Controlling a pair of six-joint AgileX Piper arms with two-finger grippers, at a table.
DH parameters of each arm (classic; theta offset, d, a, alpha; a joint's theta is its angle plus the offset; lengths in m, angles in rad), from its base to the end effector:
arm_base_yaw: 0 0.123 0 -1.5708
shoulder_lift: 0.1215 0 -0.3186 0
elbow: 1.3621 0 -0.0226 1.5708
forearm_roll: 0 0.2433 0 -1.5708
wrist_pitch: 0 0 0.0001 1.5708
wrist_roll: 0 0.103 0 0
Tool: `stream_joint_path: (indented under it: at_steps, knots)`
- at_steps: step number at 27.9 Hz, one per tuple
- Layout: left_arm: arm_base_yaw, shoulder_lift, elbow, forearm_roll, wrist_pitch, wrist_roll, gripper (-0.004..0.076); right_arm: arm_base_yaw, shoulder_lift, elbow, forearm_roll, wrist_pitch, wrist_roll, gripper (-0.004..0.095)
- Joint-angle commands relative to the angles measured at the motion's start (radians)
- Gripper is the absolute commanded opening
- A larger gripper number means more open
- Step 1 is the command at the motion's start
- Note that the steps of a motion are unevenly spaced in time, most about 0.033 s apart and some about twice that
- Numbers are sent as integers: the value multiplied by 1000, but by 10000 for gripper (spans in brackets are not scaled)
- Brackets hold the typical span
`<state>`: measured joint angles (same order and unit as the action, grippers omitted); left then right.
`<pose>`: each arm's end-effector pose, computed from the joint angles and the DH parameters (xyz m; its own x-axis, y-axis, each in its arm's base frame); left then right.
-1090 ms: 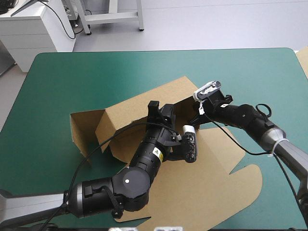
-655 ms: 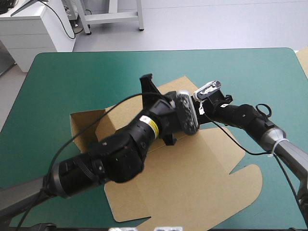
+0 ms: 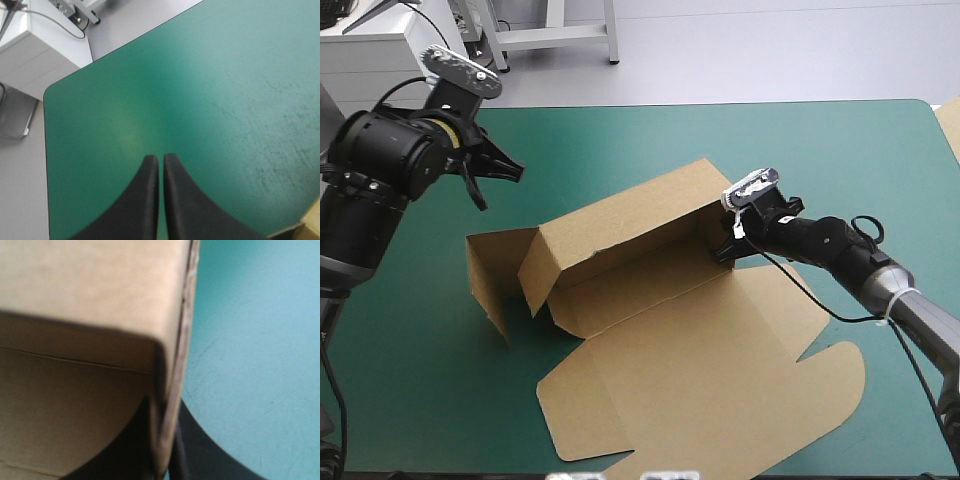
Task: Fold the box
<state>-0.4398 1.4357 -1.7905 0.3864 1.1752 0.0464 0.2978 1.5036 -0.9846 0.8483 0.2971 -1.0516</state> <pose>0.2681 -0.0865 0.5034 -0.5426 0.4631 -0.7008 0.2740 0.8862 0.3735 0.3076 0.1182 0.3005 -0.4482 -0.3658 -0.8157 -0.5704 0.8196 -0.0542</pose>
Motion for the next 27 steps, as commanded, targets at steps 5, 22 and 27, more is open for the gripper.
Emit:
stream_joint_path:
  at_steps: [5,22,27]
  knots:
    - [52,-97,-34,10,-7,-26,11,-5,-69,-47,-102,36,90,-19]
    - [52,-124,-34,104,2,-15,7,-79,-50,-480,-713,740,749,-21]
    - [52,-124,-34,105,2,-8,7,-79,55,-515,-707,747,816,-21]
